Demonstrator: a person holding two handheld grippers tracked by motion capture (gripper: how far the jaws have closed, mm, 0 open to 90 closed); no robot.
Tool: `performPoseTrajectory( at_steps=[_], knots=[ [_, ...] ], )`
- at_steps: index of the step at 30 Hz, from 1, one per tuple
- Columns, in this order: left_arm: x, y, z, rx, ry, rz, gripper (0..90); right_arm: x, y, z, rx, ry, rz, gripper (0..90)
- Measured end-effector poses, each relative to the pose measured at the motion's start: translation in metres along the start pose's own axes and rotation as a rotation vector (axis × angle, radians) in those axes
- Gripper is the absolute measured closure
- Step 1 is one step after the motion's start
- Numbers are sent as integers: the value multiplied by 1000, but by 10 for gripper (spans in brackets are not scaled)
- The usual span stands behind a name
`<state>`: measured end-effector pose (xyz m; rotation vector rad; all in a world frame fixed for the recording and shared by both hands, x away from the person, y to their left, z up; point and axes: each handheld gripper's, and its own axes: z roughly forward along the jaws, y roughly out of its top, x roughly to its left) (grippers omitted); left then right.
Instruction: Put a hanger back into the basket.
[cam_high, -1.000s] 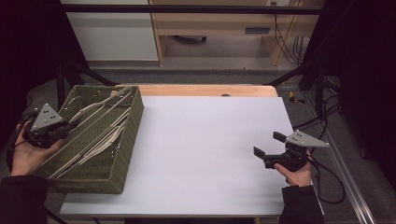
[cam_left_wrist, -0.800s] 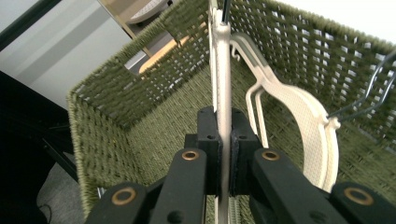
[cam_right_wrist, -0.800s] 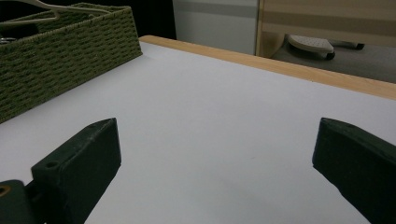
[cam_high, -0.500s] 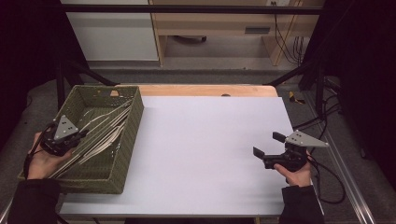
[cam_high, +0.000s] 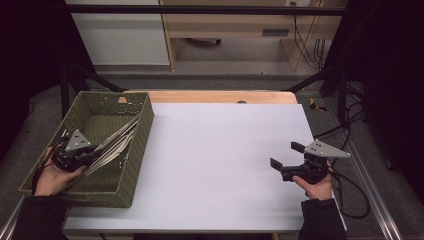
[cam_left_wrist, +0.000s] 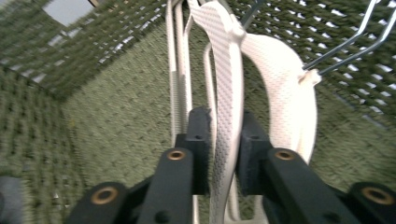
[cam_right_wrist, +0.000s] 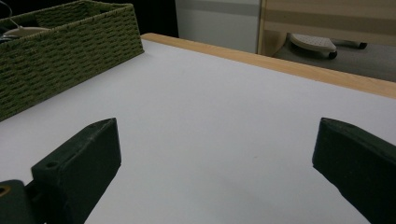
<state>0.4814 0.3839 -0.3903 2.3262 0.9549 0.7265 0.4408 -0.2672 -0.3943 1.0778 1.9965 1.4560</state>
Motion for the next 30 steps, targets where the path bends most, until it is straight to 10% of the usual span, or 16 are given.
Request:
performPoseTrajectory(
  at_steps=[9, 17, 24, 30],
  knots=[
    [-5, 7, -8, -64, -39, -52, 497, 0, 0, 0, 0, 0, 0, 19],
    [-17, 26, -40, -264, -55, -110, 381, 0, 1, -2, -12, 1, 0, 19],
    [-55, 51, -57, -502, -112, -189, 191, 0, 1, -4, -18, 2, 6, 19],
    [-81, 64, -53, -578, -176, -241, 98, 0, 1, -6, -24, 5, 9, 16]
  ],
)
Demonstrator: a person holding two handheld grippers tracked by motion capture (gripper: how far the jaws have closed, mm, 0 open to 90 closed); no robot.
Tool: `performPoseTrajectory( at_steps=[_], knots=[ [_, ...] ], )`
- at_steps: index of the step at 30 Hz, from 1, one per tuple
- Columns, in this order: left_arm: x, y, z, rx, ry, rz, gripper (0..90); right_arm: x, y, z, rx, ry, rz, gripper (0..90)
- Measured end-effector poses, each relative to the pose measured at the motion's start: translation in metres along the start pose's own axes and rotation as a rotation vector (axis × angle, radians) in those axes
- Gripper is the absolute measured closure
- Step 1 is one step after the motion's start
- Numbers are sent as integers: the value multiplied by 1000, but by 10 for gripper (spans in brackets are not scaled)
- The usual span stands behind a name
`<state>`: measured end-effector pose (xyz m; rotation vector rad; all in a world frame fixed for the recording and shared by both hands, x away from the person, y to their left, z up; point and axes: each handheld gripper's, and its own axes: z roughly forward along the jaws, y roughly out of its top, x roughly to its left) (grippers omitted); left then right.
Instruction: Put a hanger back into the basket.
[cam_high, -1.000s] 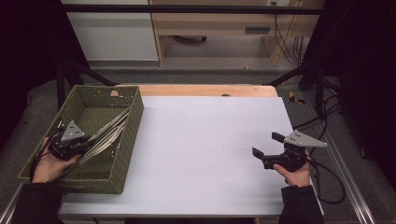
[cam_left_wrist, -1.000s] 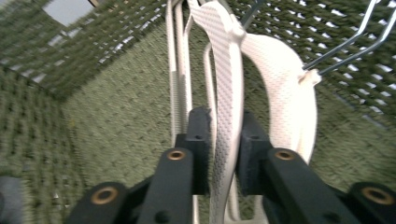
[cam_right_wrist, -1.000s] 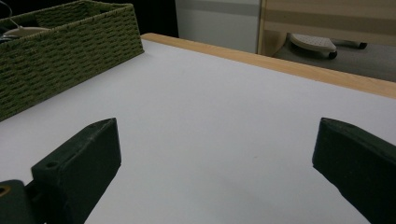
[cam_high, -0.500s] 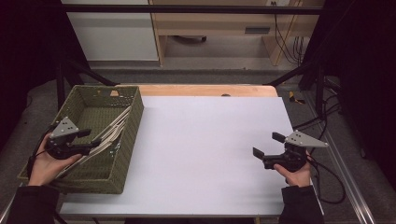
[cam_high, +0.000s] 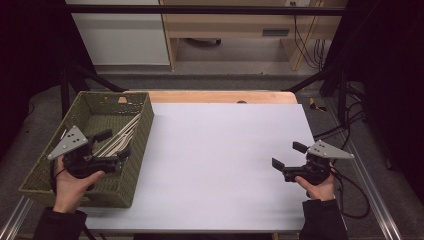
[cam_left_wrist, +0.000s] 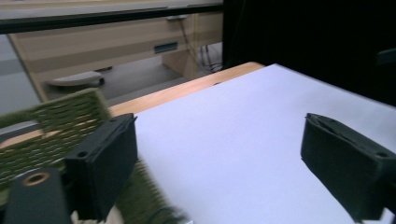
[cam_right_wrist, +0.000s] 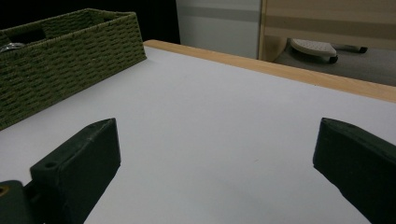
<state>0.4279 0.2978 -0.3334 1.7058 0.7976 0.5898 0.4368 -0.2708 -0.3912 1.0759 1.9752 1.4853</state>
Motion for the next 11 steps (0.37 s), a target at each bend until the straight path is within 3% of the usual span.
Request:
performPoseTrajectory(
  at_steps=[3, 11],
  knots=[
    [-10, -5, 10, -3, -9, -18, 77, 0, 0, -2, -6, 4, 0, 14],
    [-17, -16, 17, 20, -7, -32, 76, -1, 1, -6, -21, 7, -1, 13]
  ],
)
